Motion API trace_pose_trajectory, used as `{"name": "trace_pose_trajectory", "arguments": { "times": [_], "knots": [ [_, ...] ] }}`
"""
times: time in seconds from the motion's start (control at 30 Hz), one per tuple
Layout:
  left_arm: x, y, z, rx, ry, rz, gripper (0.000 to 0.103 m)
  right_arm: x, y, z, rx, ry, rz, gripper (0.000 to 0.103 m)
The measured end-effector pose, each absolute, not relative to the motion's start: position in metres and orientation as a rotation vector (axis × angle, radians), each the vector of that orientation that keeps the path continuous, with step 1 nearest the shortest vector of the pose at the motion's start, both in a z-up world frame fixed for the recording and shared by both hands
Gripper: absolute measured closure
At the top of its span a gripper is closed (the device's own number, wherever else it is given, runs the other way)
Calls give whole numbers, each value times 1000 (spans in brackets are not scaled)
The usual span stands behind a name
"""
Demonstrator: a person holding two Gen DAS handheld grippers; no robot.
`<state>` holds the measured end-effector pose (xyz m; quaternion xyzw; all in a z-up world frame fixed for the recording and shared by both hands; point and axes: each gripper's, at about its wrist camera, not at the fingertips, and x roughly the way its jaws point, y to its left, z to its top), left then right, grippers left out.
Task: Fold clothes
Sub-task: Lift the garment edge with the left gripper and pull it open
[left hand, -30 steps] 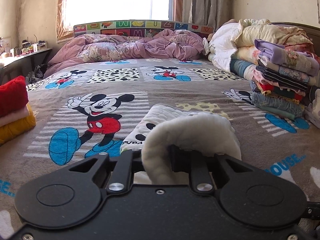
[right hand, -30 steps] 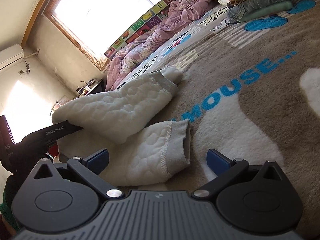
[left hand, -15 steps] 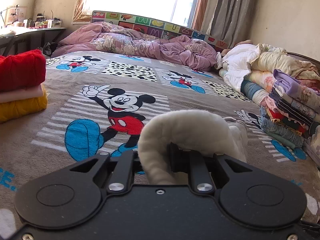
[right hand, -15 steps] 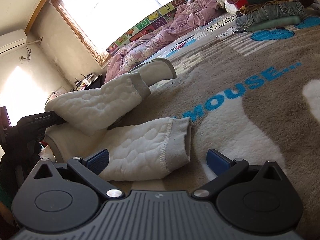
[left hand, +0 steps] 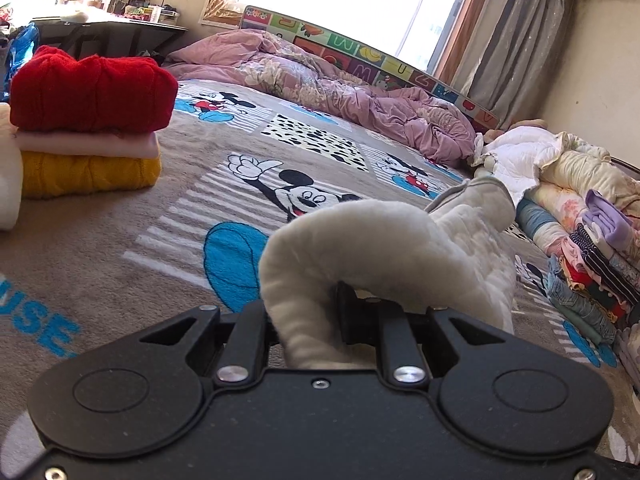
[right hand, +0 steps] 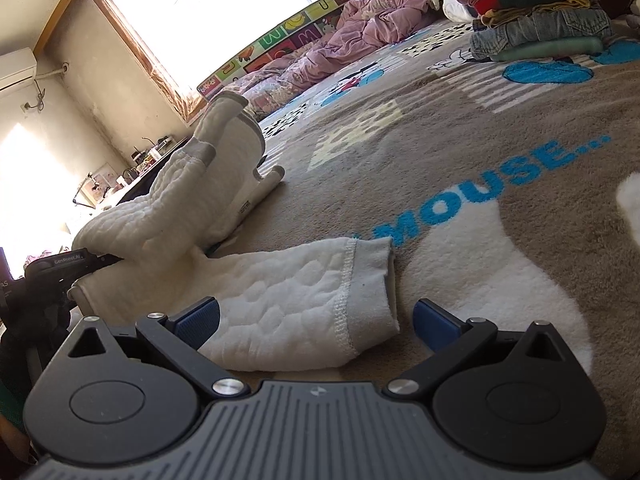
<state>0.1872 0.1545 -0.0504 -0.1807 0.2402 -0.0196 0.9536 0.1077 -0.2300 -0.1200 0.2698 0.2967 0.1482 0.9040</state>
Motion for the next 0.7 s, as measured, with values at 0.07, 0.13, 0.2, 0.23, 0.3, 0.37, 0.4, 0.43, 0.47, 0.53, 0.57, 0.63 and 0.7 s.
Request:
{"name": "trace_pose_trajectory", "arguments": {
  "times": [0.07, 0.13, 0.2, 0.23, 0.3, 0.37, 0.4, 0.43, 0.47, 0.53, 0.57, 0.63, 0.7],
  "knots": [
    [186, 164, -52, -383, 486, -22, 88, 110, -226, -119, 553, 616, 308, 0],
    [186, 174, -55, -396, 488, 1, 88, 112, -222, -119, 548, 618, 302, 0],
    [187, 184, -58, -414, 495, 24, 90, 114, -220, -119, 540, 621, 294, 0],
    [187, 188, -60, -425, 500, 36, 90, 114, -218, -119, 534, 623, 288, 0],
    [188, 196, -65, -443, 510, 58, 90, 115, -217, -120, 529, 627, 280, 0],
    [187, 204, -69, -463, 520, 75, 90, 116, -216, -119, 530, 630, 273, 0],
    [186, 207, -71, -469, 524, 81, 90, 116, -216, -119, 532, 631, 271, 1],
    [185, 209, -72, -475, 528, 87, 90, 115, -217, -119, 534, 632, 270, 1],
    [185, 212, -73, -481, 532, 93, 90, 115, -217, -119, 537, 633, 269, 2],
    [183, 214, -75, -484, 536, 100, 90, 114, -219, -119, 543, 635, 264, 5],
    [183, 215, -75, -487, 539, 102, 90, 114, -220, -119, 548, 637, 262, 6],
    [182, 217, -76, -495, 543, 107, 90, 113, -222, -119, 556, 640, 259, 10],
    [181, 220, -78, -511, 547, 112, 90, 113, -225, -119, 566, 643, 256, 12]
  ]
}}
